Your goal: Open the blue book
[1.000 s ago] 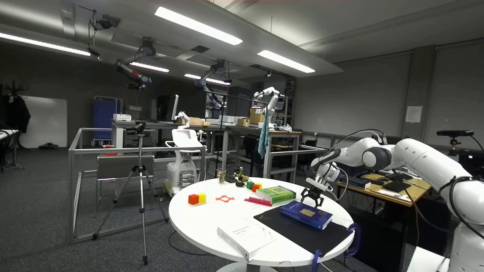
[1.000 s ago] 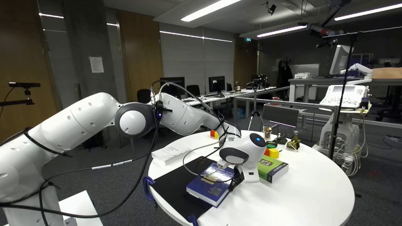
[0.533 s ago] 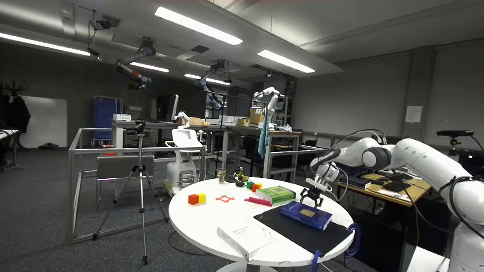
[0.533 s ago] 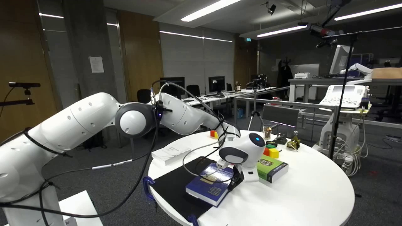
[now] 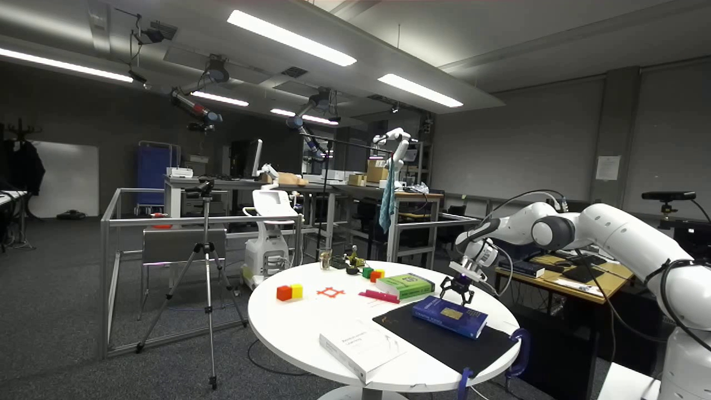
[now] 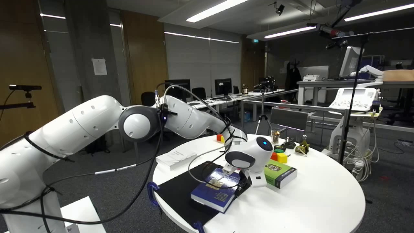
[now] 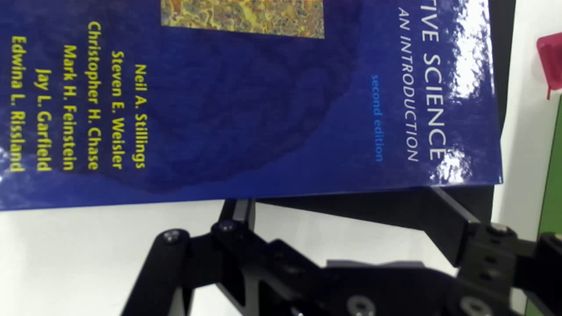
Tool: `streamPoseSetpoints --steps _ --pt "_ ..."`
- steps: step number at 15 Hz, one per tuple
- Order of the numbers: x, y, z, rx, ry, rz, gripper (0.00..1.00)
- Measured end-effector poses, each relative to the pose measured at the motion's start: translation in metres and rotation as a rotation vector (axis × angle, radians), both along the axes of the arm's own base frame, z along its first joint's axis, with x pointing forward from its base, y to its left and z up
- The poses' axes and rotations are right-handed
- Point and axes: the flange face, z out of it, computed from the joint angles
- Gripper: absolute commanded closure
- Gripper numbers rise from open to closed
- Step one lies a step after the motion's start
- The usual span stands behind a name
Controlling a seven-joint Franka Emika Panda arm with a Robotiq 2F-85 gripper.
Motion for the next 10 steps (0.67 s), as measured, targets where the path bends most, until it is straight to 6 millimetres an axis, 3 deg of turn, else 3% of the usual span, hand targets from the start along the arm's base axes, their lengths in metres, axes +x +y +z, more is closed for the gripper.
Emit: streamPoseSetpoints --steps 10 --pt "-0.015 -0.006 0.004 0.131 -0.009 0.089 0.0"
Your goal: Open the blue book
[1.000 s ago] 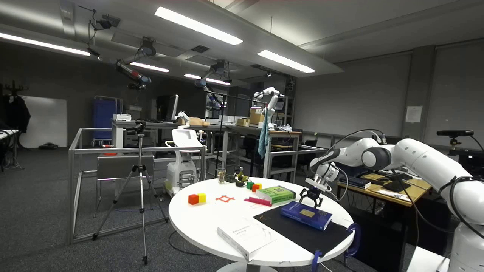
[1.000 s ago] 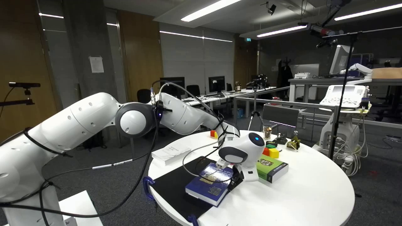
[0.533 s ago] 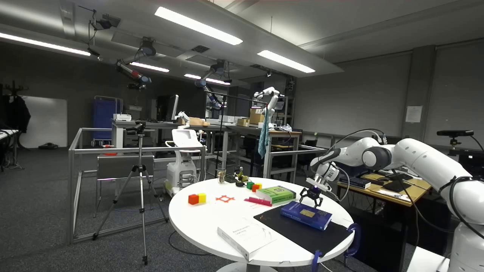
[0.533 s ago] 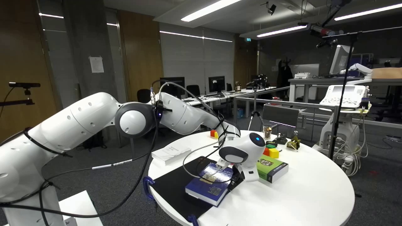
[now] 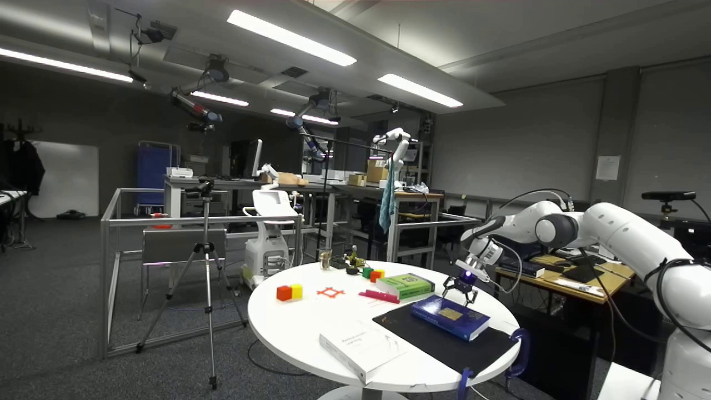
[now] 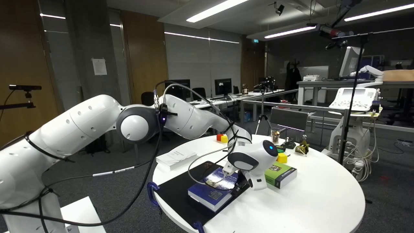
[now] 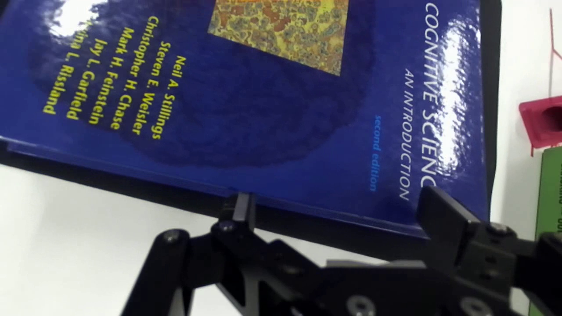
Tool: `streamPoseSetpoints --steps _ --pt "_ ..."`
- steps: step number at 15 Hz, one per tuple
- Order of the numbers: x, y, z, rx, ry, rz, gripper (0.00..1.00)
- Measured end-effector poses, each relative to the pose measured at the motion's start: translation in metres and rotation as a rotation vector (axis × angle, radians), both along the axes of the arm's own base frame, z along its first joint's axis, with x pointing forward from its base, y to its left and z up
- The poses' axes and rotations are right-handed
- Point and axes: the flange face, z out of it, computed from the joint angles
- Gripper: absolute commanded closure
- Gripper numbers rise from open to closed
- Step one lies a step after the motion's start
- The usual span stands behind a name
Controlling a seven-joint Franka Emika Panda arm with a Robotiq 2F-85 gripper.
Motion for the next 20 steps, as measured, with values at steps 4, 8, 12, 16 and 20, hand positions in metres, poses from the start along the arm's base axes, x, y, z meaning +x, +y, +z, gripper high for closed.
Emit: streamPoseSetpoints --steps 4,8,12,16,20 --pt "-0.004 -0.001 0.0 0.047 -0.007 0.012 0.0" --pt "-0.005 -0.001 0.002 0.058 -0.006 0.019 0.0" --pt "-0.002 -0.002 0.013 0.052 -0.019 0.02 0.0" --pt "0.004 -0.004 0.042 0.039 -0.052 0.024 0.0" --pt "0.01 0.002 0.066 0.041 -0.08 0.038 0.0"
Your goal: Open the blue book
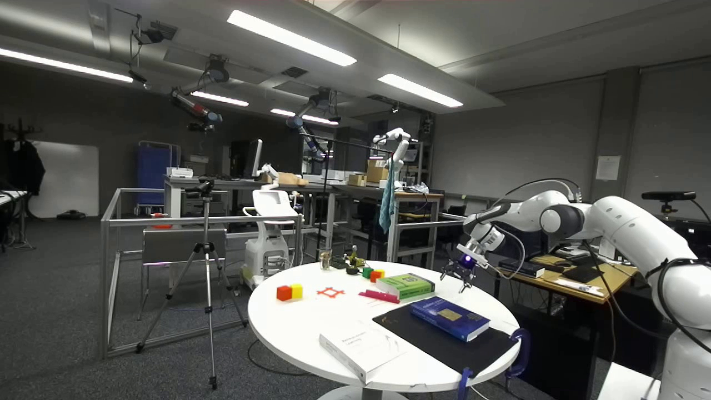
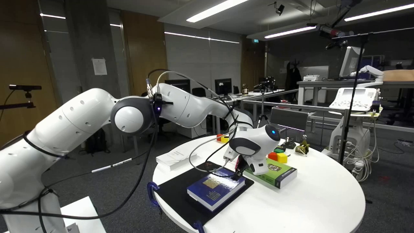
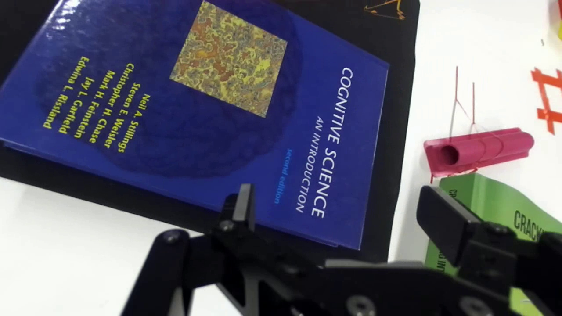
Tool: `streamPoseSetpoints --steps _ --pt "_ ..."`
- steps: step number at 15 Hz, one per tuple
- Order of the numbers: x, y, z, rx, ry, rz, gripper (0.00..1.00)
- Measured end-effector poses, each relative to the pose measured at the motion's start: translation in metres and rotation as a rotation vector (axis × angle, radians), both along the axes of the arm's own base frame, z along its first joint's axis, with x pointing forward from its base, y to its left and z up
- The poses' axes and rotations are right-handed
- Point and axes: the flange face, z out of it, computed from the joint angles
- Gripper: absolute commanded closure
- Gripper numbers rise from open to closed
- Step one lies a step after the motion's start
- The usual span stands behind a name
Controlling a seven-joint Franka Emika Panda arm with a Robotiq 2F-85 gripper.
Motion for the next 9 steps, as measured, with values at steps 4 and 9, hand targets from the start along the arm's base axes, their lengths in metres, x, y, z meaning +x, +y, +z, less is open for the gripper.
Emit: streamPoseSetpoints --steps 4,9 --pt "0.0044 0.0078 0.0056 0.004 -0.01 0.011 0.0" --pt "0.0003 0.0071 -0.0015 -0.002 -0.01 0.031 0.0"
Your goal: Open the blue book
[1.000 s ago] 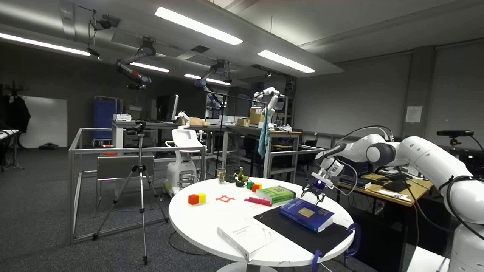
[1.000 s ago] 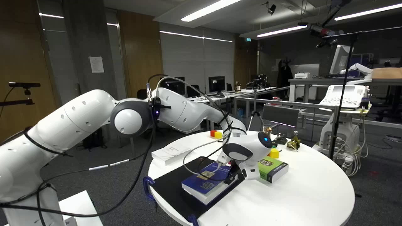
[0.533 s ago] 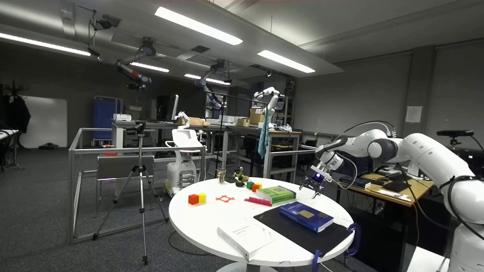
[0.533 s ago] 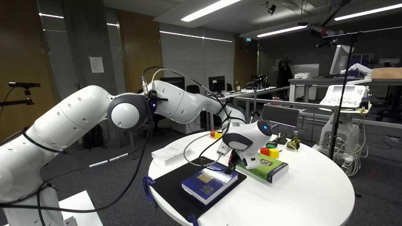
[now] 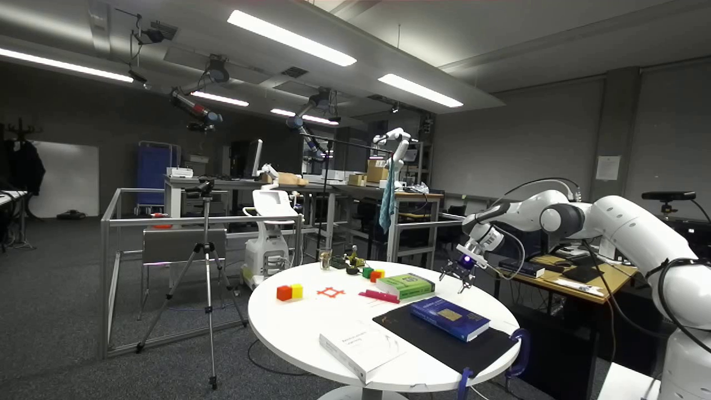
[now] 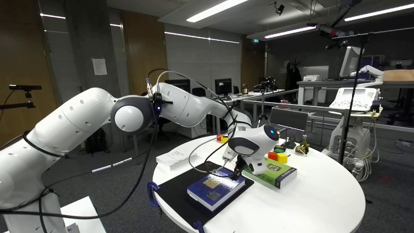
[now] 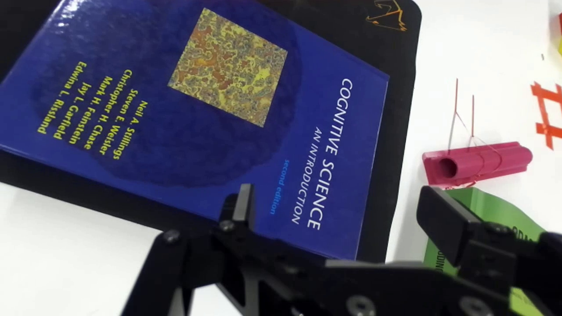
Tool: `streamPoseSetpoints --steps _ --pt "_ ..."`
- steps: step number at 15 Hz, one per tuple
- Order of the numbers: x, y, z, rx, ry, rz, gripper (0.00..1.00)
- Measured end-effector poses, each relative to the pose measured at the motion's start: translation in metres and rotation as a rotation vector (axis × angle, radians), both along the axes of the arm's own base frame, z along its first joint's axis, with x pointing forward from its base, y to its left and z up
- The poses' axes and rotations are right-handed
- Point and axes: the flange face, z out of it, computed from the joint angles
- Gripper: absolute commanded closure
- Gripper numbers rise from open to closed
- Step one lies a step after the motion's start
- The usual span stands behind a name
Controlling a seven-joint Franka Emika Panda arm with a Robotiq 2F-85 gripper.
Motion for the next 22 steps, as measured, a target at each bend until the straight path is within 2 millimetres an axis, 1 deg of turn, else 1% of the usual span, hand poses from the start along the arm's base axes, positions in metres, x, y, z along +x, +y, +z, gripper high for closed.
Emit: streamPoseSetpoints --steps 3,8,12,15,22 --pt "-0.006 -0.004 -0.011 -0.013 -0.003 0.011 0.0" --pt "-0.015 -0.013 -0.036 -0.061 -0.027 0.023 0.0" --pt "-0.016 -0.017 -0.05 -0.092 -0.045 0.021 0.0" --pt "-0.014 -0.016 -0.055 -0.111 -0.067 0.014 0.0" --pt "-0.006 -0.005 -0.061 -0.119 -0.091 0.016 0.0"
